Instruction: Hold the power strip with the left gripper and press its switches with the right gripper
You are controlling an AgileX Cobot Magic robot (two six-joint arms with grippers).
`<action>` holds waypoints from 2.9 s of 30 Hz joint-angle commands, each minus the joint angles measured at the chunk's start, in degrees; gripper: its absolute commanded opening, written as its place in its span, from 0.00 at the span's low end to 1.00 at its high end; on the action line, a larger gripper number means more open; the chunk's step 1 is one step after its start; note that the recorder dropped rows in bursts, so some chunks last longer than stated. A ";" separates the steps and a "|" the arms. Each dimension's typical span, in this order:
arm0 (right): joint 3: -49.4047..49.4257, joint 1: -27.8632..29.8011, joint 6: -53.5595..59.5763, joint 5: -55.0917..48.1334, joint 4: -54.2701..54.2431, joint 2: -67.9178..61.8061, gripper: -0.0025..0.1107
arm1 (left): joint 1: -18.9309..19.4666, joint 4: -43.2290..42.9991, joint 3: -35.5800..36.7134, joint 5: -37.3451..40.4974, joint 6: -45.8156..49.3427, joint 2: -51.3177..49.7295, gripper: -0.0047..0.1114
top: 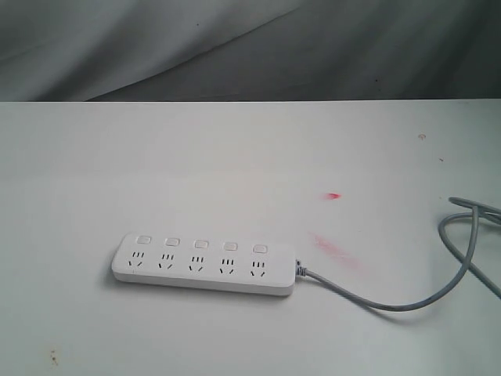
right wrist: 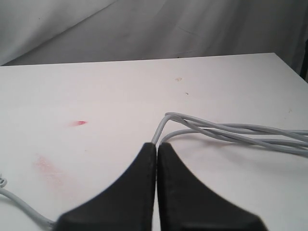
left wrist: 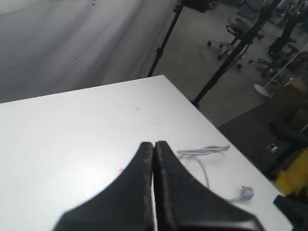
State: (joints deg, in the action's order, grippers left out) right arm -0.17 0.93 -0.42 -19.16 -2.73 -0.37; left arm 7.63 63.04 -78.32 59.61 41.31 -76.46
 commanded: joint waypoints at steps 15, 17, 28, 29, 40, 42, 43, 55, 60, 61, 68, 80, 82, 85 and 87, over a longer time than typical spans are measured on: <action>0.17 0.42 -0.04 0.14 0.66 0.37 0.03 | -4.90 -34.07 -0.32 -13.62 -5.09 36.03 0.05; 0.17 0.42 -0.04 0.14 0.66 0.37 0.03 | -4.90 -39.46 0.45 -14.94 -11.22 39.67 0.05; 0.17 0.42 -0.04 0.14 0.66 0.37 0.03 | -4.90 -61.99 21.07 -24.33 -42.80 51.40 0.05; 0.17 0.42 -0.04 0.14 0.66 0.37 0.03 | -4.90 -61.99 23.91 -25.21 -42.80 52.02 0.05; 0.17 0.42 -0.04 0.14 0.66 0.37 0.03 | -4.90 -58.12 57.22 -42.28 -42.80 60.90 0.05; 0.17 0.42 -0.04 0.14 0.66 0.37 0.03 | -4.90 -58.12 63.33 -44.74 -42.80 63.26 0.05; 0.17 0.42 -0.04 0.14 0.66 0.37 0.03 | -4.90 -58.12 65.56 -45.42 -42.80 64.27 0.05; 0.17 0.42 -0.04 0.14 0.66 0.37 0.03 | -4.90 -58.12 78.32 -46.47 -42.62 76.46 0.05; 0.17 0.42 -0.04 0.14 0.66 0.37 0.03 | -4.90 -58.12 78.32 -45.39 -42.36 76.46 0.05; 0.17 0.42 -0.04 0.14 0.66 0.37 0.03 | -4.90 -58.12 78.32 -44.61 -42.36 76.46 0.05; 0.17 0.42 -0.04 0.14 0.66 0.37 0.03 | -4.90 -58.12 78.32 -43.31 -42.62 76.46 0.05; 0.17 0.42 -0.04 0.14 0.66 0.37 0.03 | -4.90 -58.12 78.32 -43.31 -42.62 76.46 0.05; 0.17 0.42 -0.04 0.14 0.66 0.37 0.03 | -4.90 -58.12 78.32 -43.31 -42.62 76.46 0.05; 0.17 0.42 -0.04 0.14 0.66 0.37 0.03 | -4.90 -58.12 78.32 -43.31 -42.62 76.46 0.05; 0.17 0.42 -0.04 0.14 0.66 0.37 0.03 | -4.90 -58.12 78.32 -43.31 -42.62 76.46 0.05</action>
State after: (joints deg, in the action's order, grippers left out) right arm -0.17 0.93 -0.62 -19.16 -2.73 -0.37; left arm 3.16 4.53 -0.29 16.59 -1.04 -0.23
